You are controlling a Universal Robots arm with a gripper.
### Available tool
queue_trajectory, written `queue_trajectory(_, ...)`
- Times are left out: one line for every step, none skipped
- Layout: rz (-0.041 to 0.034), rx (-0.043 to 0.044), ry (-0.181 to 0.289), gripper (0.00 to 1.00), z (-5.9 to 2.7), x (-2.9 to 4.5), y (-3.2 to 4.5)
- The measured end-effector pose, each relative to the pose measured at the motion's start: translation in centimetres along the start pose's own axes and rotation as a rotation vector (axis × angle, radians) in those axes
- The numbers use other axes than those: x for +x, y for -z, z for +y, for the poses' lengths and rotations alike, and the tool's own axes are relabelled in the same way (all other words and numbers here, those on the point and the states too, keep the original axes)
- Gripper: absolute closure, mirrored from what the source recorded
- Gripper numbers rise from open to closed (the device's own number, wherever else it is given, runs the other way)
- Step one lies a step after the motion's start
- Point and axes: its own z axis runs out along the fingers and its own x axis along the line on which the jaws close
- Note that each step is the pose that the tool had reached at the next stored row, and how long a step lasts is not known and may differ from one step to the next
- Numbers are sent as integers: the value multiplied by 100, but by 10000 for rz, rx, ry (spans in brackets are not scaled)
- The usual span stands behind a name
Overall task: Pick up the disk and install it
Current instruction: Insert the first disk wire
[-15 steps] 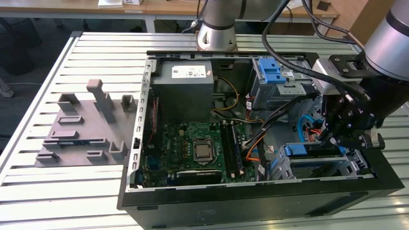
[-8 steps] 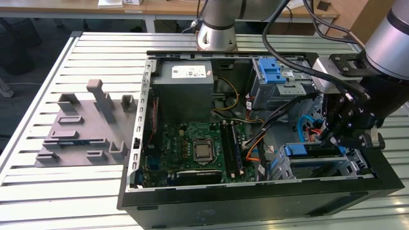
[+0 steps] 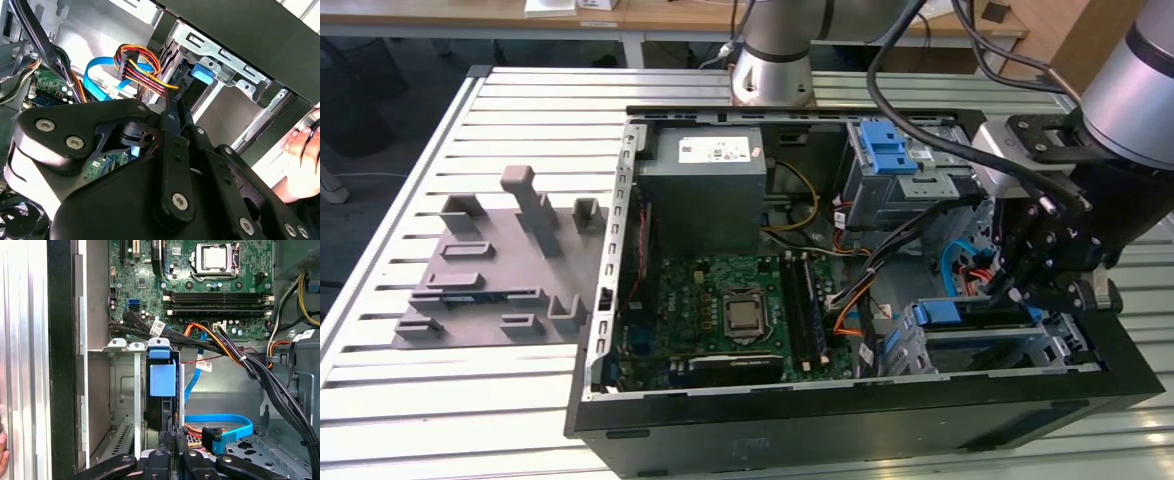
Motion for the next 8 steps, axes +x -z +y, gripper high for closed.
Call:
queue_trajectory(0,0,-2,84,0,1,-2)
queue_trajectory(0,0,-4,84,0,2,-4)
queue_trajectory(0,0,-5,84,0,3,-7)
queue_trajectory(-1,0,-7,84,0,4,-11)
queue_trajectory(0,0,-8,84,0,4,-13)
queue_trajectory(2,0,-10,84,1,5,-15)
queue_trajectory(3,-1,-9,84,0,5,-18)
queue_trajectory(1,-1,-10,84,1,5,-22)
